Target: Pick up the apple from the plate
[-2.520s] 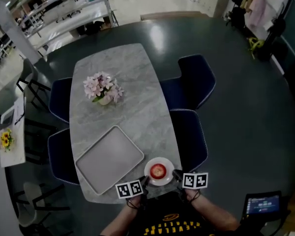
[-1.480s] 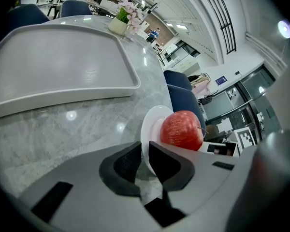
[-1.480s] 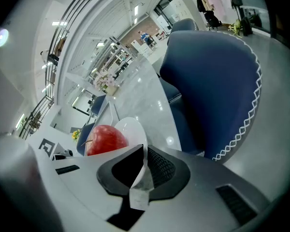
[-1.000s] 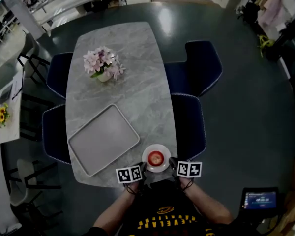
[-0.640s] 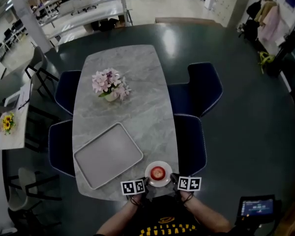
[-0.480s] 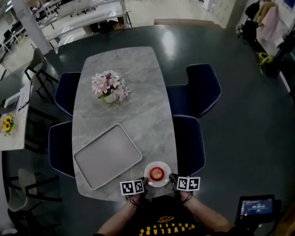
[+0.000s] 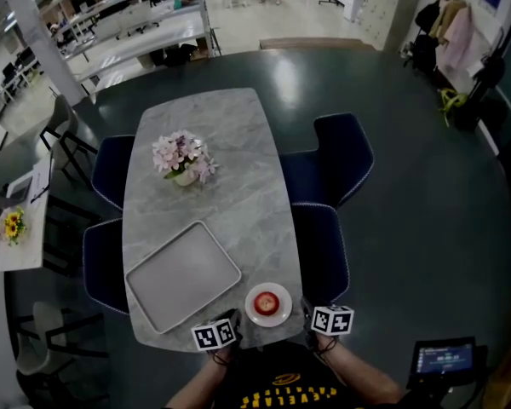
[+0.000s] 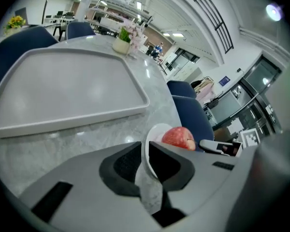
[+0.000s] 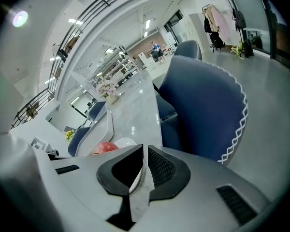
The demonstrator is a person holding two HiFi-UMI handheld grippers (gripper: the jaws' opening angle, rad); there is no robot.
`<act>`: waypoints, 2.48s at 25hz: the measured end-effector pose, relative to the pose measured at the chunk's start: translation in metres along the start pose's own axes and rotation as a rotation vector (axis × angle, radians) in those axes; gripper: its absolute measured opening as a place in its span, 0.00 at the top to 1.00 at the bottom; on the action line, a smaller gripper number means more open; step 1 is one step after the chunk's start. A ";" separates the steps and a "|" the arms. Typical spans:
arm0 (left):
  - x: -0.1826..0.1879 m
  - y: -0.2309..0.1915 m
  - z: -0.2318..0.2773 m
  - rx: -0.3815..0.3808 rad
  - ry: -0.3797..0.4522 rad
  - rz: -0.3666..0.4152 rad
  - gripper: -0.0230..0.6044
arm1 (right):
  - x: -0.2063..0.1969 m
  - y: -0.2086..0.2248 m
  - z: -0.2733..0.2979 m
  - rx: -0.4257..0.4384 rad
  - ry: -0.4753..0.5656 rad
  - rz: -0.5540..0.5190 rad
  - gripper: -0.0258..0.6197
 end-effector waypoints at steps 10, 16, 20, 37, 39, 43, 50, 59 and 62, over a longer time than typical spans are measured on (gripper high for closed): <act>0.079 0.077 -0.089 -0.151 0.386 0.198 0.96 | 0.087 -0.085 -0.062 0.224 0.279 -0.186 0.95; 0.100 0.134 -0.137 -0.235 0.559 0.325 0.96 | 0.122 -0.145 -0.097 0.283 0.413 -0.366 0.95; 0.107 0.162 -0.165 -0.285 0.653 0.390 0.96 | 0.135 -0.172 -0.119 0.283 0.502 -0.489 0.95; 0.112 0.191 -0.220 -0.268 0.807 0.510 0.96 | 0.144 -0.220 -0.152 0.293 0.634 -0.689 0.95; 0.110 0.191 -0.223 -0.273 0.815 0.512 0.96 | 0.141 -0.223 -0.152 0.296 0.631 -0.700 0.95; 0.109 0.192 -0.231 -0.275 0.831 0.522 0.96 | 0.139 -0.230 -0.156 0.300 0.635 -0.719 0.95; 0.101 0.187 -0.233 -0.276 0.825 0.537 0.96 | 0.132 -0.232 -0.157 0.289 0.637 -0.748 0.95; 0.088 0.187 -0.235 -0.310 0.821 0.563 0.96 | 0.120 -0.238 -0.158 0.287 0.632 -0.764 0.95; 0.088 0.191 -0.235 -0.318 0.829 0.577 0.96 | 0.122 -0.239 -0.161 0.287 0.645 -0.778 0.95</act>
Point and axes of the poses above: the fingertips, and each gripper's own axes: z forward along the fingers, y to its right, x out of its top, the point moved 6 cm from there along -z, backward along the fingers, and after that the axes turned 9 degrees about x, right-handed, at the moved point
